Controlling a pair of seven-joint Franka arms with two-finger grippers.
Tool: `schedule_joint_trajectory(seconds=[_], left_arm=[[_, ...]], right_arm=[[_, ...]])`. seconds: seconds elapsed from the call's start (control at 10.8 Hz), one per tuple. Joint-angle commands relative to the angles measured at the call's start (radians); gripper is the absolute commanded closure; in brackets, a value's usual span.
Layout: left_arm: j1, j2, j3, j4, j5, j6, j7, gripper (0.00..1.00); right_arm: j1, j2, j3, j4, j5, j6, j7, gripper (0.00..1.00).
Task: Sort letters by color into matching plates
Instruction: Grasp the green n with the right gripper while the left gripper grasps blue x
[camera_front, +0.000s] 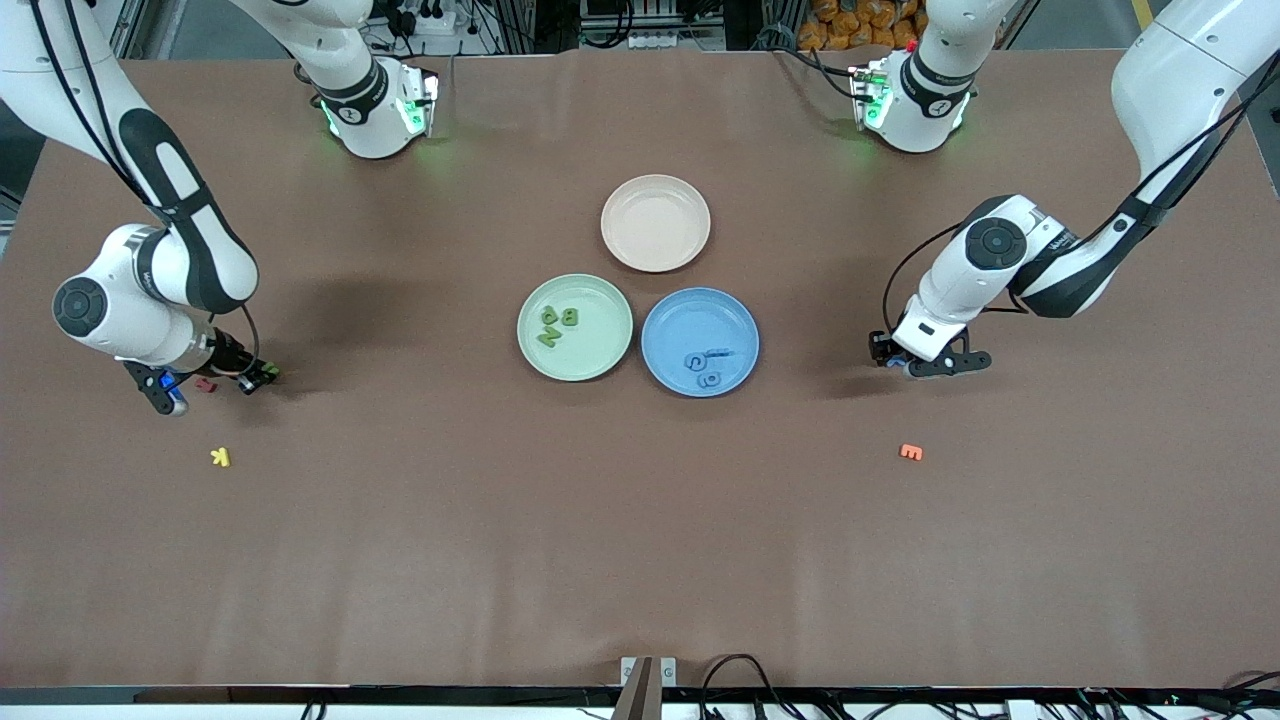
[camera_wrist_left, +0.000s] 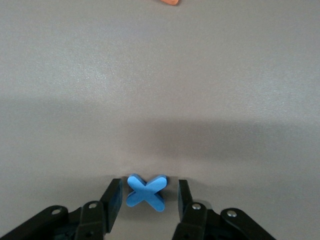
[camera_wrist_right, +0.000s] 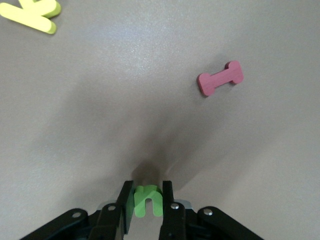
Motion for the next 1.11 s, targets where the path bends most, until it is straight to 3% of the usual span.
schedule_joint_trajectory(seconds=[0.0, 0.09, 0.19, 0.28, 0.56, 0.83, 1.02], left_arm=[[0.012, 0.030, 0.006, 0.007, 0.033, 0.014, 0.001, 0.49], [0.012, 0.028, 0.009, 0.008, 0.034, 0.014, 0.001, 0.63], [0.012, 0.028, 0.011, 0.010, 0.033, 0.014, -0.001, 0.86], [0.012, 0.030, 0.014, 0.010, 0.033, 0.014, 0.001, 0.98], [0.009, 0.005, 0.015, 0.020, 0.025, 0.011, -0.018, 1.00], [0.006, -0.004, -0.052, 0.054, -0.030, -0.019, -0.039, 1.00], [-0.008, 0.001, -0.095, 0.125, -0.120, -0.123, -0.038, 1.00]], right_arm=[[0.038, -0.077, -0.002, -0.026, 0.009, -0.044, -0.015, 0.72], [0.057, -0.083, -0.002, -0.023, 0.011, -0.054, -0.013, 0.72], [0.083, -0.092, -0.002, -0.023, 0.011, -0.055, -0.012, 0.72], [0.115, -0.097, -0.002, -0.023, 0.011, -0.064, -0.006, 0.72], [0.202, -0.130, -0.002, -0.021, 0.012, -0.124, 0.007, 0.72], [0.304, -0.158, -0.002, -0.020, 0.014, -0.175, 0.033, 0.72], [0.351, -0.193, 0.001, -0.021, 0.017, -0.222, 0.033, 0.72]])
